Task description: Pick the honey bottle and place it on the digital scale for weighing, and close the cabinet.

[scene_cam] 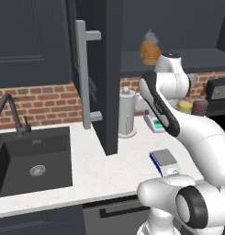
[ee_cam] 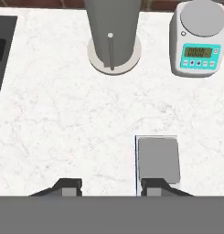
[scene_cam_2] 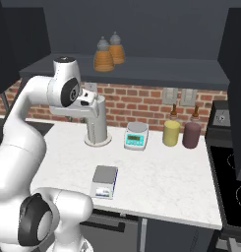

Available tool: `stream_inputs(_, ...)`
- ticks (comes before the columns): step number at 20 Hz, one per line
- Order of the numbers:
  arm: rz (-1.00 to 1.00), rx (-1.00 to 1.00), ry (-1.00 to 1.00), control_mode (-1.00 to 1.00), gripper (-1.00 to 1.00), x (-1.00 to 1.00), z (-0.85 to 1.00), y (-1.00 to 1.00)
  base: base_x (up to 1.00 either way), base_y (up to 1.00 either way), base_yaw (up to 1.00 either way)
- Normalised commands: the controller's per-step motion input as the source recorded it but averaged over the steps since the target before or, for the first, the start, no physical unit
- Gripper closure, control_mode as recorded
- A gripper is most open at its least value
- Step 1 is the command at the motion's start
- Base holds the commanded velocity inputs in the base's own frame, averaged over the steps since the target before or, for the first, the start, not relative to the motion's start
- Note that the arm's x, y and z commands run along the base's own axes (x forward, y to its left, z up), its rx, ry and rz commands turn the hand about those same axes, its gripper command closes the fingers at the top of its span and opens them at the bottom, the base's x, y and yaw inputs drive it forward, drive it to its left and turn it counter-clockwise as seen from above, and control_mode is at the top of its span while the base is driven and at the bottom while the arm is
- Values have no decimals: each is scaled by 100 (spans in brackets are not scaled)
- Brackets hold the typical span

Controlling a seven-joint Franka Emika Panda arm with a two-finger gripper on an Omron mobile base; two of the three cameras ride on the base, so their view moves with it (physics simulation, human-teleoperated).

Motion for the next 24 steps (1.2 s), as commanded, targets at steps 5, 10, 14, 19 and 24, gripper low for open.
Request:
stream_inputs(5, 0, 0, -2, -100, -100, -47, 0, -1, 0, 0, 0)
stream_inputs(10, 0, 0, -23, -100, -100, -76, 17, -8, 0, 0, 0)
stream_inputs(14, -2, 0, -34, -100, -100, -46, 65, -4, 0, 0, 0)
stream_inputs(19, 0, 0, -36, -100, -100, -21, 78, 0, 0, 0, 0)
stream_inputs(24, 0, 0, -28, -100, -100, -17, 94, -3, 0, 0, 0)
